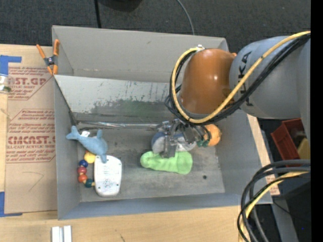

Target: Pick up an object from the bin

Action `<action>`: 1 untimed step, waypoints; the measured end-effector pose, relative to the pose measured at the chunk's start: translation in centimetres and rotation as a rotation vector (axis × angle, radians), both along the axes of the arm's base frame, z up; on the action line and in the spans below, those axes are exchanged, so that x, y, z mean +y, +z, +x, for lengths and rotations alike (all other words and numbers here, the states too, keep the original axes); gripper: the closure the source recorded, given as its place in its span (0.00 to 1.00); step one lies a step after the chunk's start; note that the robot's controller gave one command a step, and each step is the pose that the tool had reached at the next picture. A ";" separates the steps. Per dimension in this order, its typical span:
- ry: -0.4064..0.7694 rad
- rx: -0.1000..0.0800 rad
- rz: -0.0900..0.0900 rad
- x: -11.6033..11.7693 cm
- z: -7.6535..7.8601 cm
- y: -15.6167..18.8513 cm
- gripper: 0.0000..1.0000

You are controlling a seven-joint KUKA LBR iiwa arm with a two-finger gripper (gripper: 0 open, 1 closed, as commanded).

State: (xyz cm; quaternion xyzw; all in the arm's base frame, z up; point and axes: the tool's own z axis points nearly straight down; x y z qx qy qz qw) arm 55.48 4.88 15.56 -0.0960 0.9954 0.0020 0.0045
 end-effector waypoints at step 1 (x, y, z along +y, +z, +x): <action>0.000 0.000 0.000 0.0 0.0 0.0 1.00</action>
Offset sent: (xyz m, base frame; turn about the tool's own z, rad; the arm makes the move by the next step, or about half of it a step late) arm 0.0000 0.0000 0.0000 0.0000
